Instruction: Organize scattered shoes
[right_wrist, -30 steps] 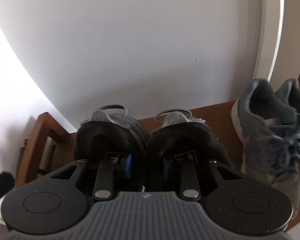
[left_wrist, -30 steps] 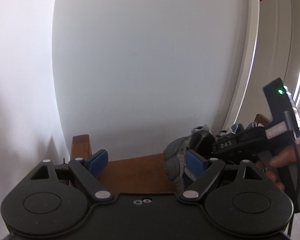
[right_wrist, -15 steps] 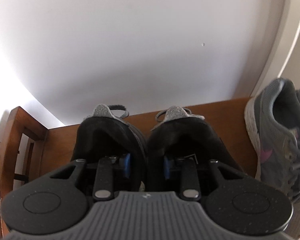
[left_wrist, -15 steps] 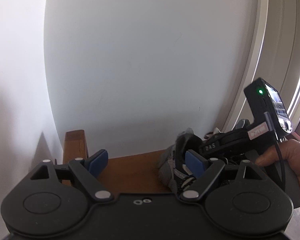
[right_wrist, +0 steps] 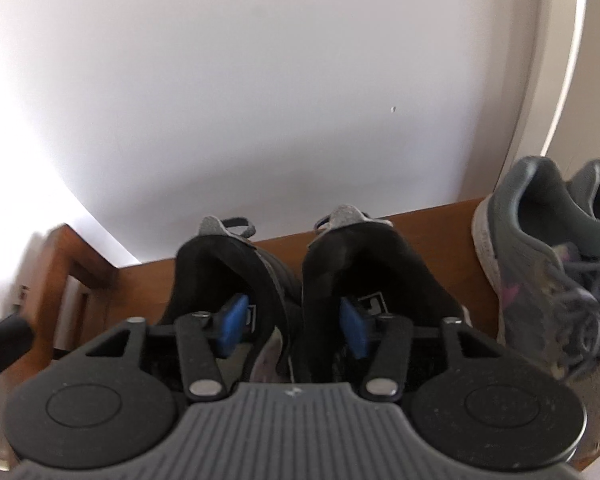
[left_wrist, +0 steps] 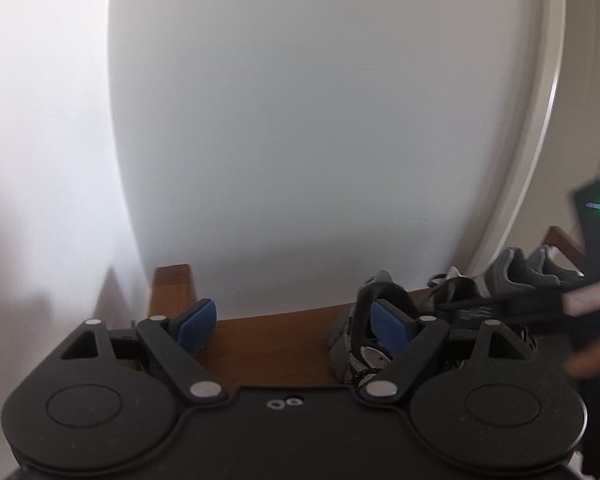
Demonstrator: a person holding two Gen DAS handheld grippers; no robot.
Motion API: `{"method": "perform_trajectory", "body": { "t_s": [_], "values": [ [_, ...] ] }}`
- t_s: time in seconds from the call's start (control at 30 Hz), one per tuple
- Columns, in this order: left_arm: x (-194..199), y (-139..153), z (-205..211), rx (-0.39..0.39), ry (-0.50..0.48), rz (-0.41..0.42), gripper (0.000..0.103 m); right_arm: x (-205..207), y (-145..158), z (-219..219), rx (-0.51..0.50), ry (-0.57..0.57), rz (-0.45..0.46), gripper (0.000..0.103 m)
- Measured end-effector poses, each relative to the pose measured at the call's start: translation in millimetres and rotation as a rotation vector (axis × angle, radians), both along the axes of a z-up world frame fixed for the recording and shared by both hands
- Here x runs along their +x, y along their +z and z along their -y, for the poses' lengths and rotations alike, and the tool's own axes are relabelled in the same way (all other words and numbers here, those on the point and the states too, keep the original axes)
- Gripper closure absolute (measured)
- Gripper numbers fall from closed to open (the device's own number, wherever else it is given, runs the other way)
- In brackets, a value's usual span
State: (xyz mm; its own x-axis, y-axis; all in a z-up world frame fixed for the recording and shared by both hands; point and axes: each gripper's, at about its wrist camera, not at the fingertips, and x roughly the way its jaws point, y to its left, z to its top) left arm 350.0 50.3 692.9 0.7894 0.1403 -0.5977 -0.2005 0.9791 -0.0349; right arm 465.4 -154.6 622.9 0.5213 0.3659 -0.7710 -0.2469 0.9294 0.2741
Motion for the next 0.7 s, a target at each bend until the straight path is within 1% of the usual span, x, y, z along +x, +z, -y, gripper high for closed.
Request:
{"method": "perform_trajectory", "body": {
  "t_s": [0.03, 0.13, 0.2, 0.27, 0.33, 0.37, 0.5, 0.57, 0.6, 0.7],
  "values": [
    [-1, 3, 3, 0.005, 0.017, -0.004, 0.018, -8, 1, 9, 0.023, -0.010, -0.003, 0.040],
    [-10, 15, 25, 0.006, 0.111, -0.042, 0.018, -32, 5, 39, 0.087, -0.025, -0.021, 0.037],
    [-14, 21, 38, 0.002, 0.137, -0.057, 0.018, -49, 16, 51, 0.104, -0.013, -0.032, 0.036],
    [-20, 27, 57, 0.009, 0.149, -0.058, 0.018, -51, 31, 66, 0.095, -0.009, -0.032, 0.033],
    [-25, 32, 73, 0.019, 0.158, -0.056, 0.018, -55, 42, 86, 0.095, -0.005, -0.038, 0.033],
    [-26, 33, 78, 0.019, 0.159, -0.055, 0.018, -60, 50, 88, 0.098, -0.006, -0.041, 0.032],
    [-36, 39, 112, 0.032, 0.169, -0.045, 0.018, -77, 60, 140, 0.105, -0.016, -0.043, 0.030],
    [-39, 39, 125, 0.039, 0.172, -0.045, 0.018, -83, 60, 155, 0.102, -0.022, -0.049, 0.027],
    [-43, 41, 138, 0.045, 0.179, -0.045, 0.018, -84, 58, 164, 0.103, -0.023, -0.057, 0.027],
    [-48, 42, 155, 0.055, 0.191, -0.043, 0.018, -89, 50, 185, 0.104, -0.024, -0.081, 0.026]
  ]
}}
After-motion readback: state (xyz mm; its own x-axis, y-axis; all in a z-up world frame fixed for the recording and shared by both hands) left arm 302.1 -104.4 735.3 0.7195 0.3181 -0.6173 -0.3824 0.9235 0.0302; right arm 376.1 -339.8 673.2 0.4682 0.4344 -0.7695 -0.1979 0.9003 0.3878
